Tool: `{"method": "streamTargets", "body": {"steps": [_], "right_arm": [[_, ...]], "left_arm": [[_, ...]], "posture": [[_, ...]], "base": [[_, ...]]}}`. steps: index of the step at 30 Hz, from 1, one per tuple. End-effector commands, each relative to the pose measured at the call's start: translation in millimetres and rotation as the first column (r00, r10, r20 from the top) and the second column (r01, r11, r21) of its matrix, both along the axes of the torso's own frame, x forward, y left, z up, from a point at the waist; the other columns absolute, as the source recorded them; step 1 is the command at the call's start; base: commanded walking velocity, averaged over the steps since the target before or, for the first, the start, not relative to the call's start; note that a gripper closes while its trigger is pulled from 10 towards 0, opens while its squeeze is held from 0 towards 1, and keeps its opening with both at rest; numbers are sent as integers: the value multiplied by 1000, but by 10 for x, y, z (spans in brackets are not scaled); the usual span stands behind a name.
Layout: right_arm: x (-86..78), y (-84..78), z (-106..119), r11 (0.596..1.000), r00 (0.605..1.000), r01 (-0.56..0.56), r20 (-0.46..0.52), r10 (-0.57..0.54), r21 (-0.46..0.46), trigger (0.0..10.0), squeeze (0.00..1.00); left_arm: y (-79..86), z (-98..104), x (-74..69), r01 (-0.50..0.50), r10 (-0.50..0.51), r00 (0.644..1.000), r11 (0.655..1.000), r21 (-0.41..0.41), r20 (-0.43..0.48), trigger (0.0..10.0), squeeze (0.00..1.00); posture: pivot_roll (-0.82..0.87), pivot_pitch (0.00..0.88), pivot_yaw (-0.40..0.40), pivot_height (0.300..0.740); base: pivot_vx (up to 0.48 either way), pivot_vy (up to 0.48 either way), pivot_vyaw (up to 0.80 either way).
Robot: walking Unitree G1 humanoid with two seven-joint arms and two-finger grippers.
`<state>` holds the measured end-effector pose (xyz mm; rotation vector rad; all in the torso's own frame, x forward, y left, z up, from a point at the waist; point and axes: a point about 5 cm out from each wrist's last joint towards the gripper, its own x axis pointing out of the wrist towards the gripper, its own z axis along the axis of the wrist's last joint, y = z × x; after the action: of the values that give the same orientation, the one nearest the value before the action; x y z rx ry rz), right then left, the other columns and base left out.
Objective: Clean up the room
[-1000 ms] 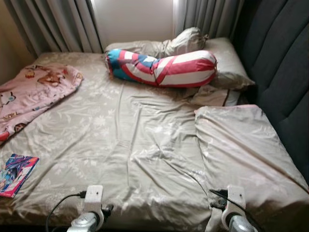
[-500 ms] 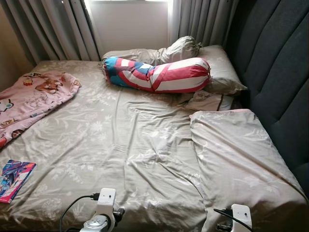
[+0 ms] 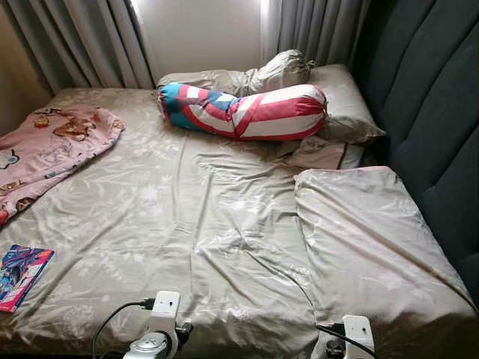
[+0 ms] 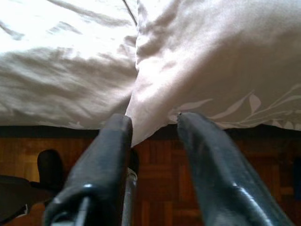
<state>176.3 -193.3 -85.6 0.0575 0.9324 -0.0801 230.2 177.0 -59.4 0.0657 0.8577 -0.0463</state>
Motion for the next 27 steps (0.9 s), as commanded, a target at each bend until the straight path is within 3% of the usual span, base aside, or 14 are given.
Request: {"method": "streamTargets", "body": {"steps": [1, 11, 12, 13, 16, 27], "right_arm": [[-17, 22, -13, 1000, 1000, -4, -14, 4, 2, 10000, 1000], [-8, 56, -15, 1000, 1000, 1, -15, -1, 18, 10000, 1000], [9, 65, -9, 1000, 1000, 3, -14, -2, 19, 10000, 90], [15, 68, -6, 1000, 1000, 5, -11, -5, 22, 10000, 0], [18, 70, -5, 1000, 1000, 6, -10, -6, 26, 10000, 0], [0, 91, -18, 1000, 999, -22, -27, 23, 16, 10000, 0]], "left_arm": [[33, -33, -56, 24, -24, 999, 1000, 14, -26, 10000, 0], [61, -30, -57, 25, -25, 999, 1000, 16, -27, 10000, 0], [66, -24, -47, 23, -22, 999, 1000, 16, -26, 10000, 0], [66, -22, -43, 21, -21, 999, 1000, 16, -25, 10000, 0], [60, -20, -38, 18, -18, 1000, 1000, 10, -25, 10000, 0], [70, -12, -30, 29, -28, 999, 1000, 11, -23, 10000, 0]], "posture": [[-100, 0, 2, 740], [-77, 0, -6, 740], [-75, 0, -7, 740], [-74, 0, -7, 740], [-69, 0, -11, 740], [-66, 0, -6, 740]], "base": [[0, 0, 0], [0, 0, 0], [0, 0, 0], [0, 0, 0], [0, 0, 0], [0, 371, 64]]}}
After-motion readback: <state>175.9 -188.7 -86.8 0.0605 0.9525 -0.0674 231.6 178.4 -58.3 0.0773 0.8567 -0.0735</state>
